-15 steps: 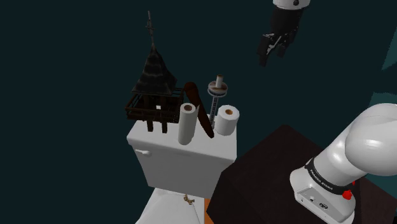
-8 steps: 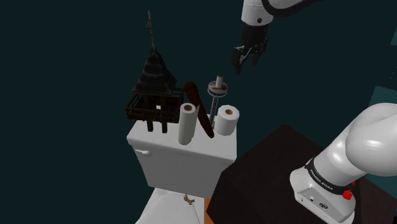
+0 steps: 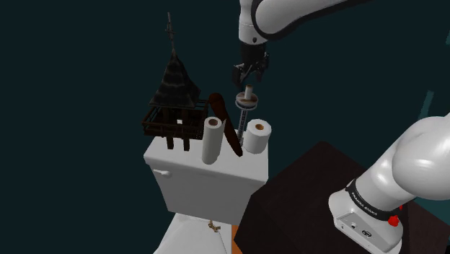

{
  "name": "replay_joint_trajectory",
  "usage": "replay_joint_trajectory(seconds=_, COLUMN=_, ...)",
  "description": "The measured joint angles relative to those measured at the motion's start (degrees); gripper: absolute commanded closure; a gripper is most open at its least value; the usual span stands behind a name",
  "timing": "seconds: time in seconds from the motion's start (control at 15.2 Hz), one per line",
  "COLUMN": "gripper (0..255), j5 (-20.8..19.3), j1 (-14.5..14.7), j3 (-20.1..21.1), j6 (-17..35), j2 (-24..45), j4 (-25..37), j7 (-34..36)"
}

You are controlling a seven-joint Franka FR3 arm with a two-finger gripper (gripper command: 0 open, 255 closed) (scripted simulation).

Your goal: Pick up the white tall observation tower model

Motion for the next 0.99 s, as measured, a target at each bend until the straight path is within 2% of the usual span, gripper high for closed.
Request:
replay_joint_trajectory(seconds=0.2, gripper=0, j5=-0.94, j1=0.26, j3=0.61, j6=2.46, j2=4.35, j4=1.7, j7=1.12)
replay_joint_trajectory(seconds=0.59, gripper=0, j5=-1.83, j1=0.23, j3=0.68, j6=6.74, j2=6.77, j4=-0.29, j7=2.07)
replay_joint_trajectory(seconds=0.66, gripper=255, j5=-1.88, j1=0.23, j3=0.68, j6=7.07, j2=6.87, j4=-0.53, j7=2.14)
replay_joint_trajectory(seconds=0.99, gripper=255, j5=-1.89, j1=0.24, j3=0.69, j6=7.53, j2=6.72, j4=-0.83, j7=2.2)
